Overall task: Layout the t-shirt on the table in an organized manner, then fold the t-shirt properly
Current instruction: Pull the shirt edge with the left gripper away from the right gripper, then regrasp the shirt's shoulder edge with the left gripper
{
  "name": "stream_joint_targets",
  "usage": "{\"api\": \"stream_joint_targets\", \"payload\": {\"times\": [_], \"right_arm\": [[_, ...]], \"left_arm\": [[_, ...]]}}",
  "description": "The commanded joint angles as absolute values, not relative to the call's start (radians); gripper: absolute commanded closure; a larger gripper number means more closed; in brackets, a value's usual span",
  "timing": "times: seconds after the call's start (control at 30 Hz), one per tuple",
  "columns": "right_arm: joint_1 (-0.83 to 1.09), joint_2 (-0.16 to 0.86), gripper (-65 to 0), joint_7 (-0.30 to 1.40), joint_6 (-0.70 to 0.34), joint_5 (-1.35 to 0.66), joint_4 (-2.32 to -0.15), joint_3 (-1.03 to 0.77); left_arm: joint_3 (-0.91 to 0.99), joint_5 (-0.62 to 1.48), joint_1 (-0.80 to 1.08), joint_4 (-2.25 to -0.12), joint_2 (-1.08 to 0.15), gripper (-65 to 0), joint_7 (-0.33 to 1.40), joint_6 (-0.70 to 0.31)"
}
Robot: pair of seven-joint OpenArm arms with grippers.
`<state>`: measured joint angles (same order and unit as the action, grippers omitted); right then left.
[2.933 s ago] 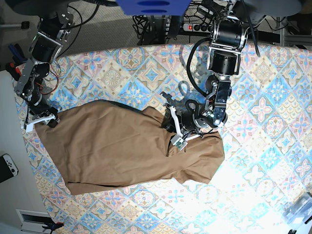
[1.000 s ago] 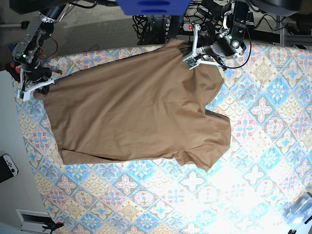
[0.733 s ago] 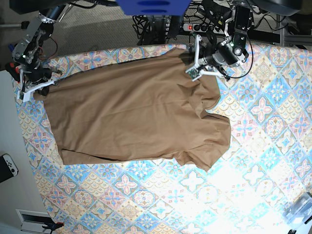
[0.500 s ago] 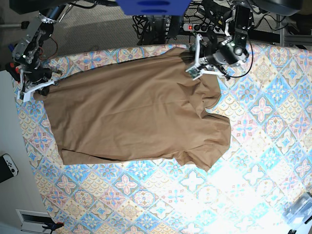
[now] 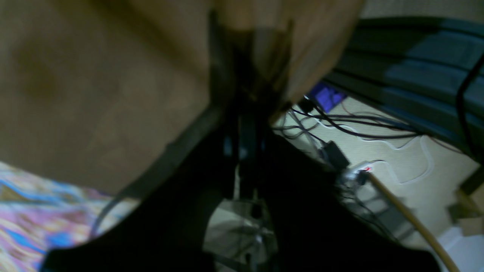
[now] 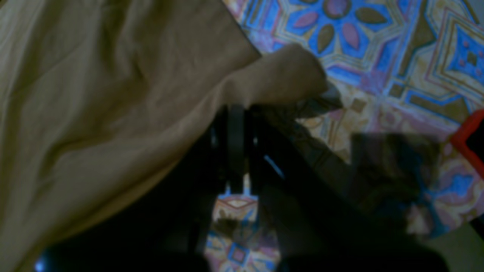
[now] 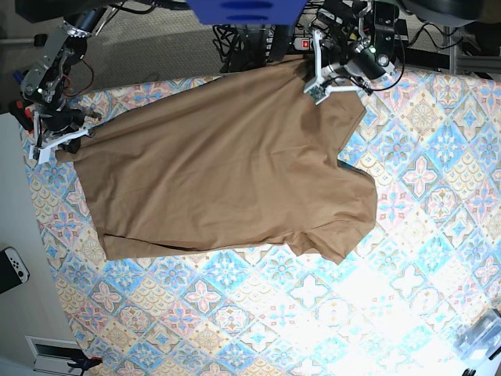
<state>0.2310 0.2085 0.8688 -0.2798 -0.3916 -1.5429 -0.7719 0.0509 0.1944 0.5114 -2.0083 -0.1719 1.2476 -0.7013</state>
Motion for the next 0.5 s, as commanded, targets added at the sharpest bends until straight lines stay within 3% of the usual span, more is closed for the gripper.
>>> {"api": "stream_joint_targets", "payload": {"times": [0.0,0.23,0.47], "right_arm": [[0.223,0.229,0.0,0.843,-0.278,-0.4,-1.558,-0.762],[0.223,0.229,0.0,0.843,-0.278,-0.4,-1.558,-0.694],[0.223,0.229,0.0,0.843,-0.278,-0.4,-1.558,-0.693]], "left_arm": [[0.054,0.186,0.492,-2.022,-0.174,0.0,1.245,-0.698],[-0.001,0.222,0.47,-2.025,-0.177,-0.5,1.213,-0.698],[-0.01,0.499,0.478,-2.025,-0.246,0.0,1.155,-0.698]]}}
